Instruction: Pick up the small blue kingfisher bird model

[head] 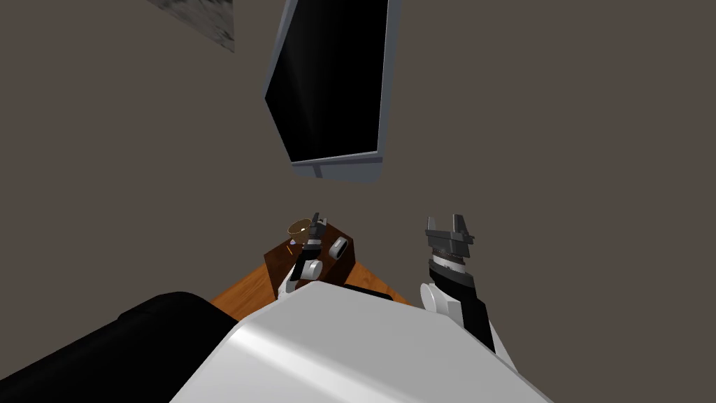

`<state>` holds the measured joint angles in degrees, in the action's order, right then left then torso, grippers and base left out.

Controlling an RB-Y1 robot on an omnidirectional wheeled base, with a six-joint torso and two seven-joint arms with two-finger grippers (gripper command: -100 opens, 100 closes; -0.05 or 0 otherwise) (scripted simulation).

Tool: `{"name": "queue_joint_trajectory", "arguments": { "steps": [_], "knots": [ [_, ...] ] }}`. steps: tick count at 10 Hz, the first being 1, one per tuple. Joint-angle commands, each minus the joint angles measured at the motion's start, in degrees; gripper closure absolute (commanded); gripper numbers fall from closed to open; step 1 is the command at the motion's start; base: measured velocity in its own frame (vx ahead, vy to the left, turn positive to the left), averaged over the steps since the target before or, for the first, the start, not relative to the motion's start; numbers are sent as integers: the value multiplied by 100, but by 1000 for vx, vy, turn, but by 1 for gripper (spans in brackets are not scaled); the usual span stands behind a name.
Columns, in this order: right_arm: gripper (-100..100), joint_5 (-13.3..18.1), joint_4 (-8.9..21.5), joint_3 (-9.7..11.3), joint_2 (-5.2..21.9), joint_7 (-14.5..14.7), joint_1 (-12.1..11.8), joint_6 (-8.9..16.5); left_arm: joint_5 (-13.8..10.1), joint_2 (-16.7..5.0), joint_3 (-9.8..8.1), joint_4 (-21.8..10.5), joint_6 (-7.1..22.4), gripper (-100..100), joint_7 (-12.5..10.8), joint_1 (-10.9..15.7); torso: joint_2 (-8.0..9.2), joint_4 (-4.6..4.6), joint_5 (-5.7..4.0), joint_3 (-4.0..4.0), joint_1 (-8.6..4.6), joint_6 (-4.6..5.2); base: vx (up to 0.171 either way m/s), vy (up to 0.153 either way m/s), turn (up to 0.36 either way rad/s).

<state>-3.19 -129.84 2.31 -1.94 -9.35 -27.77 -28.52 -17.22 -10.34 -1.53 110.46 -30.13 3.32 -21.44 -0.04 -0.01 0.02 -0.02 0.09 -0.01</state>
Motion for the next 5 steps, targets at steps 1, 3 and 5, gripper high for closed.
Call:
{"name": "queue_joint_trajectory", "arguments": {
  "steps": [1, 3, 5],
  "knots": [
    [0, 0, 0, 0, 0, 0, 0, 0, -163, -121, 36, -286, 62, -100, 142, 113, 0, 0, 0, 0, 0, 0, 7, 20, -39],
    [0, 0, 0, 0, 0, 0, 0, 0, -313, -222, 58, -571, 180, -100, 275, 207, 1, 0, 0, 0, -2, 0, 5, 16, -35],
    [0, 0, 0, 0, 0, 0, 0, 0, -468, -319, 81, -875, 310, -100, 416, 304, 1, 0, -1, 0, -3, 1, 3, 14, -41]
  ]
}}
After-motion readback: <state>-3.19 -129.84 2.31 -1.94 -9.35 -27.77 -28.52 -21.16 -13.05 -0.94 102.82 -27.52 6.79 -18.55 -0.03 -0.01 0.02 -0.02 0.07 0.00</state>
